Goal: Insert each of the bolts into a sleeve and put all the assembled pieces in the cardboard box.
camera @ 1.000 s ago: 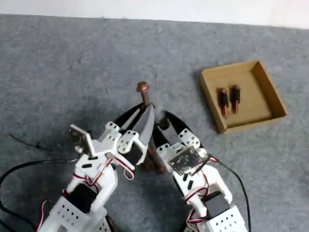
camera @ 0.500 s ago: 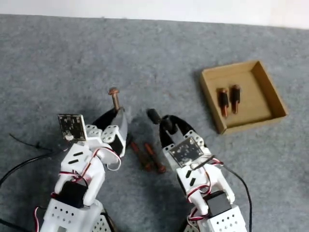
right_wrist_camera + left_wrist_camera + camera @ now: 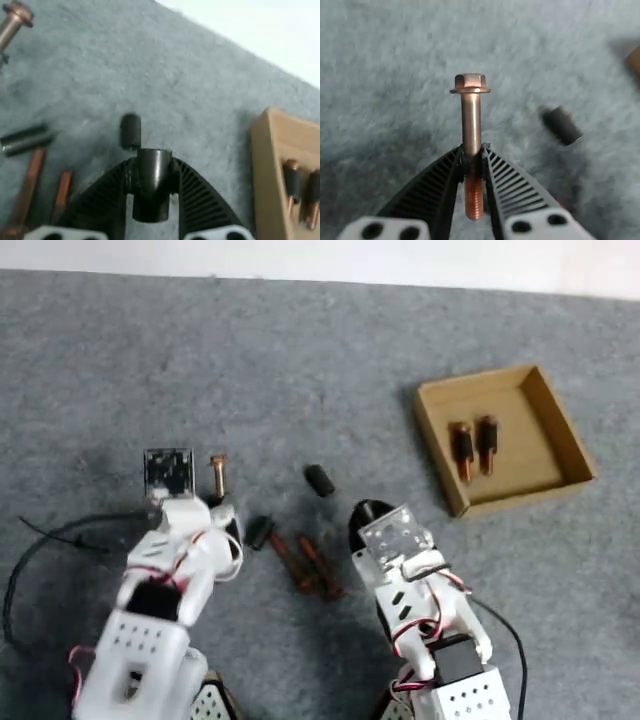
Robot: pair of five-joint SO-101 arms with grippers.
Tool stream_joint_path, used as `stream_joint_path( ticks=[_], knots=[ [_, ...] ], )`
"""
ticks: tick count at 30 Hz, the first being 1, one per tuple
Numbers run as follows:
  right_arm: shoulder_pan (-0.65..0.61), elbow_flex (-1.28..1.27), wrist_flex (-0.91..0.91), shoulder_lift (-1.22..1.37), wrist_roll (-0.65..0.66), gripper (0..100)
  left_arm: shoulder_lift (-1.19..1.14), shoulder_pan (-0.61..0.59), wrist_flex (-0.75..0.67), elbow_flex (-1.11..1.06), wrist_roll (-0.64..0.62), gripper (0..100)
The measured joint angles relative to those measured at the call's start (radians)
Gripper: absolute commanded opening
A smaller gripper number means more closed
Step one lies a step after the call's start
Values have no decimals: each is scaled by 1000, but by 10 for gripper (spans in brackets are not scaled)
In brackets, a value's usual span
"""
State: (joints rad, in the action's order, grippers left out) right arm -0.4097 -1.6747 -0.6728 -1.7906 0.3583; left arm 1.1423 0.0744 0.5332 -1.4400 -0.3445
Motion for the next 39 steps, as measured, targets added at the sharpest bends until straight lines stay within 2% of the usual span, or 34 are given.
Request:
stream_joint_path(
  ticks=[7, 15, 21, 30, 36, 39],
  knots=[
    [2, 0, -34, 0, -2, 4, -485, -57, -141, 161, 0, 7],
    [2, 0, -34, 0, -2, 4, -945, -74, -167, 396, 2, 7],
    [2, 0, -34, 0, -2, 4, -1030, -74, -167, 463, 5, 7],
    [2, 0, -34, 0, -2, 4, -1033, -74, -167, 471, 5, 16],
    [2, 0, -34, 0, 14, 4, -1033, -77, -167, 471, 9, 211],
    [2, 0, -34, 0, 14, 4, -1034, -83, -143, 489, 8, 232]
  ],
)
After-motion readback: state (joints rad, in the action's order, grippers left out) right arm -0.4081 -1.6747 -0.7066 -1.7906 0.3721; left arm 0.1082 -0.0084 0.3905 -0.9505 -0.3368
